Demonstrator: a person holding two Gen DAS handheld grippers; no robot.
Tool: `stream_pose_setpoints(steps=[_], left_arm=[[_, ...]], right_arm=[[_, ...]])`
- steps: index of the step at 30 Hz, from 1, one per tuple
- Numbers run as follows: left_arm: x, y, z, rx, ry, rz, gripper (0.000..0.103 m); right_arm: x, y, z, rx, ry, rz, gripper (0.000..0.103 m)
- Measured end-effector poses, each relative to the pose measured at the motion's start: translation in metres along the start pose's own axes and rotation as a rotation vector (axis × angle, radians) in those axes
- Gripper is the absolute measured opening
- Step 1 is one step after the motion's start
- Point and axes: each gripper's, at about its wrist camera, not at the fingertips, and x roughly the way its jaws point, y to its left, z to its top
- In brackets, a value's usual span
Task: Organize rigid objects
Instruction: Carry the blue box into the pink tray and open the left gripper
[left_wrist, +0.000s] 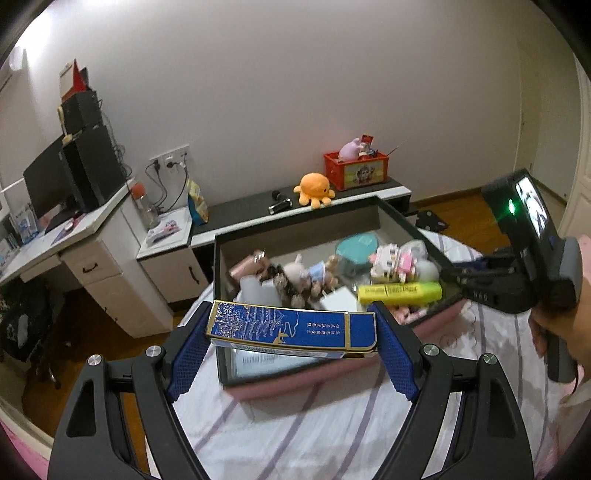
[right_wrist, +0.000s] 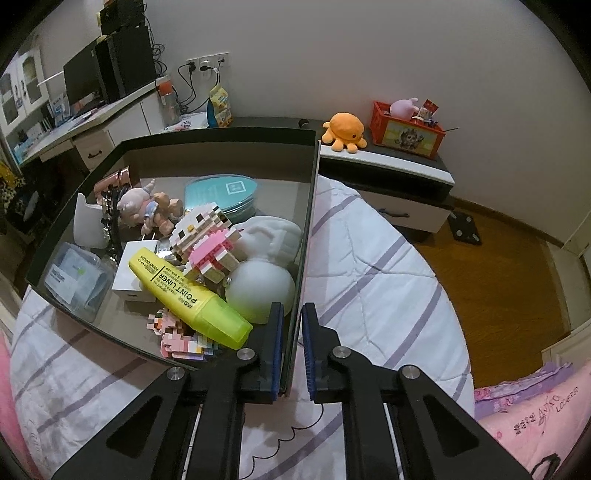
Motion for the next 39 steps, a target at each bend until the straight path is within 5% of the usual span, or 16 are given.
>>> stream_pose_setpoints(steps=[10,26,36,39], left_arm=[[0.058,-0.014,0.049,0.044,0.052,-0.022,0.084],[0.17,-0.038,0.073,0.043,0.232,-0.097,0.084],[0.197,-0.014,0.064,-0.035,0.249,0.08,0.084],[0.201,-0.013,0.062,-0.048,0.258,0.048,0.084]], right_arm=[[0.004,0.001,0.002,0.003,0.009,0.01,0.01],[0.019,-0.006,0.02,0.002,0.048,0.032,0.01],[0.018,-0.008,0.022,-0.006,0.051,0.038,0.01],[0.019,-0.008,0.022,-0.006,0.05,0.038,0.011]])
